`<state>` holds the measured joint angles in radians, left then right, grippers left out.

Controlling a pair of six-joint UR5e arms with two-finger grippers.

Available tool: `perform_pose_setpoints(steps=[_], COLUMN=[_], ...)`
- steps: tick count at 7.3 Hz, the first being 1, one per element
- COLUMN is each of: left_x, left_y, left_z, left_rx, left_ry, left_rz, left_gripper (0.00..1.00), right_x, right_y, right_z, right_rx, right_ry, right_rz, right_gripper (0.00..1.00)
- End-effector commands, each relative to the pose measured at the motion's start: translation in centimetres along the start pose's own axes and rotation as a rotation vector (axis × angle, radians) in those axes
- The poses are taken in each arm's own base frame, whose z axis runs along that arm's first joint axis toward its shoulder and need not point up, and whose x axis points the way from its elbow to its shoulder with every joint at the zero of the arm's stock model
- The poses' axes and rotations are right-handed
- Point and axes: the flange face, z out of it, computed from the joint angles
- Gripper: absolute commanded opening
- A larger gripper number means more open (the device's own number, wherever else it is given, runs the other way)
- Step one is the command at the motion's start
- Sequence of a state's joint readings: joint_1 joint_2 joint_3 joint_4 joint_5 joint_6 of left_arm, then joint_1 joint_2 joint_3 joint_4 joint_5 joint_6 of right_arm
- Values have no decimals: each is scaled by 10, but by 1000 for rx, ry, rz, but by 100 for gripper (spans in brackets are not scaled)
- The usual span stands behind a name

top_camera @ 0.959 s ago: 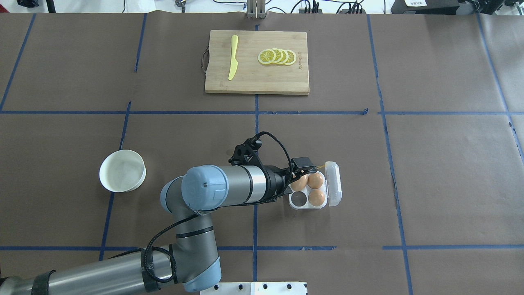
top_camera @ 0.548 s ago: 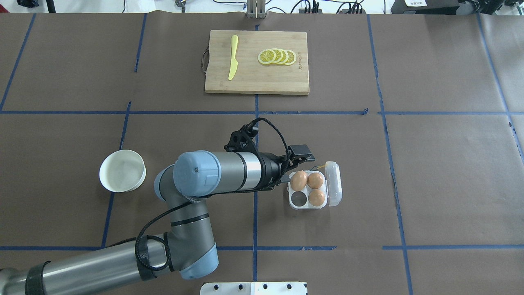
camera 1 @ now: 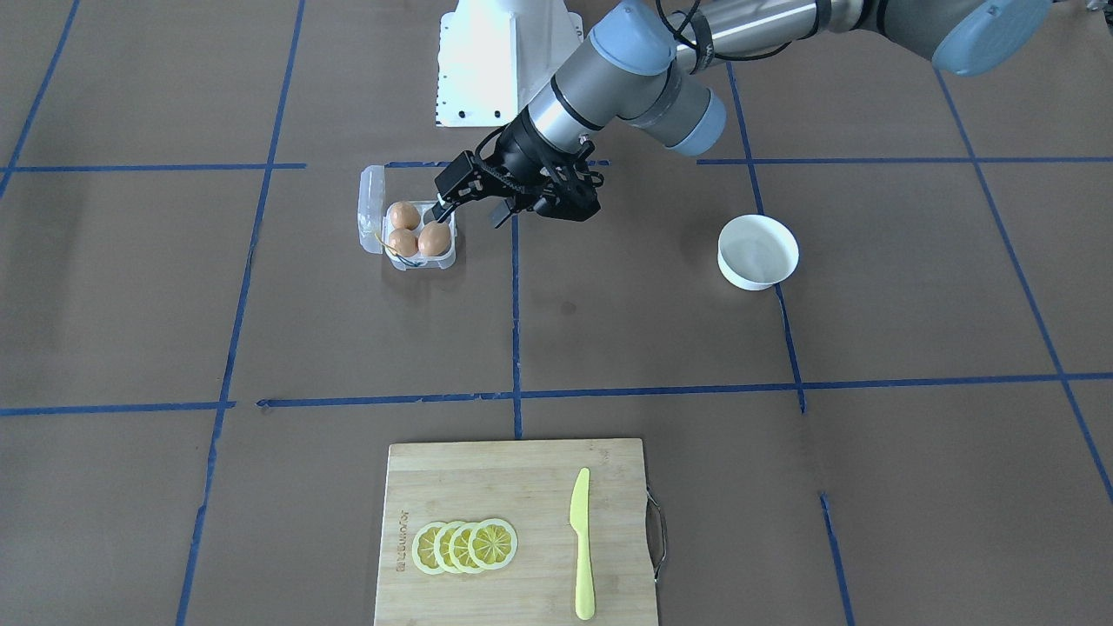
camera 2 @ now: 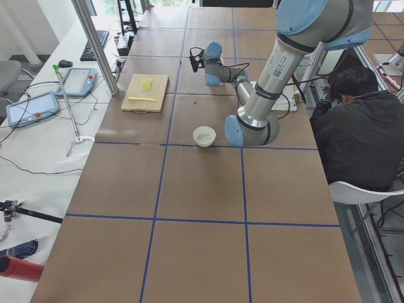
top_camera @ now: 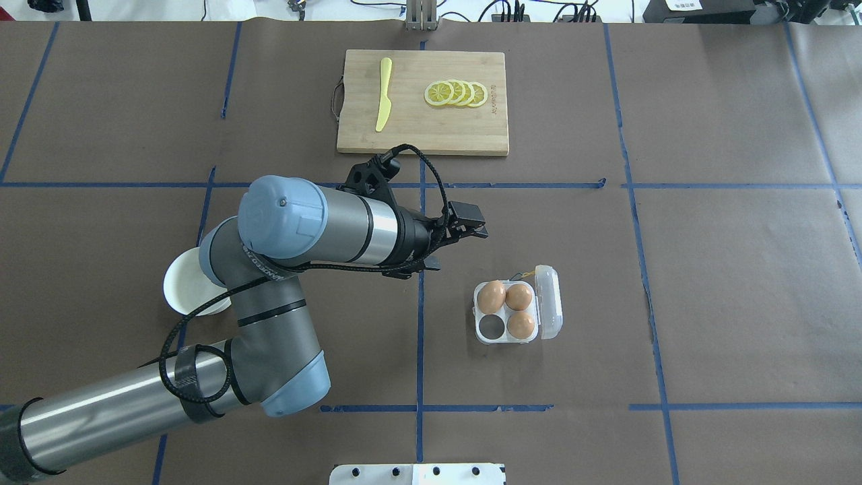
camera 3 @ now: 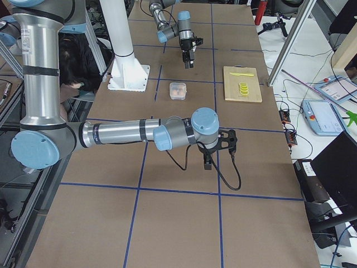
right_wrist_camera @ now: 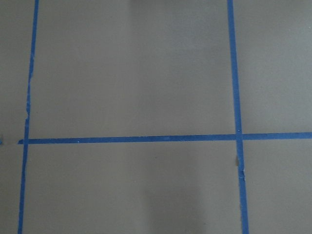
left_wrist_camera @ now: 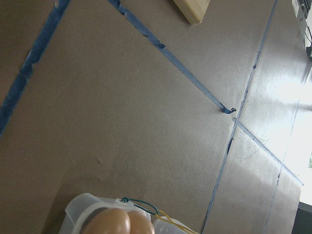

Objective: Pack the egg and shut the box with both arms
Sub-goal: 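Withdraw the left arm away from the carton while the right arm approaches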

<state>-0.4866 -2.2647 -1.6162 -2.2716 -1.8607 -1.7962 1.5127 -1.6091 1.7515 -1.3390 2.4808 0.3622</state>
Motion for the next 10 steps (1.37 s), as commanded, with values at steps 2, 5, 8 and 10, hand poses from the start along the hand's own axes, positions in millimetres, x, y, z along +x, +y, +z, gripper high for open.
perform_pose_setpoints(steps=[2, 5, 8, 10], left_x=[-4, -35, -109, -123], left_y=[-49, -126, -204, -215], left_z=[-79, -136, -218, -251], left_rx=[116, 203, 164, 190], left_ry=[-202, -314, -432, -451], left_rz=[165, 395, 602, 655], left_gripper=[100, 100, 100, 100], right_x=[-67, -163, -263, -311], right_y=[29, 76, 145, 174], right_z=[33, 78, 134, 164], right_rx=[13, -44, -95, -102], right_ry=[-81, -129, -195, -204], right_rz=[20, 84, 100, 57], right_gripper=[100, 88, 38, 0])
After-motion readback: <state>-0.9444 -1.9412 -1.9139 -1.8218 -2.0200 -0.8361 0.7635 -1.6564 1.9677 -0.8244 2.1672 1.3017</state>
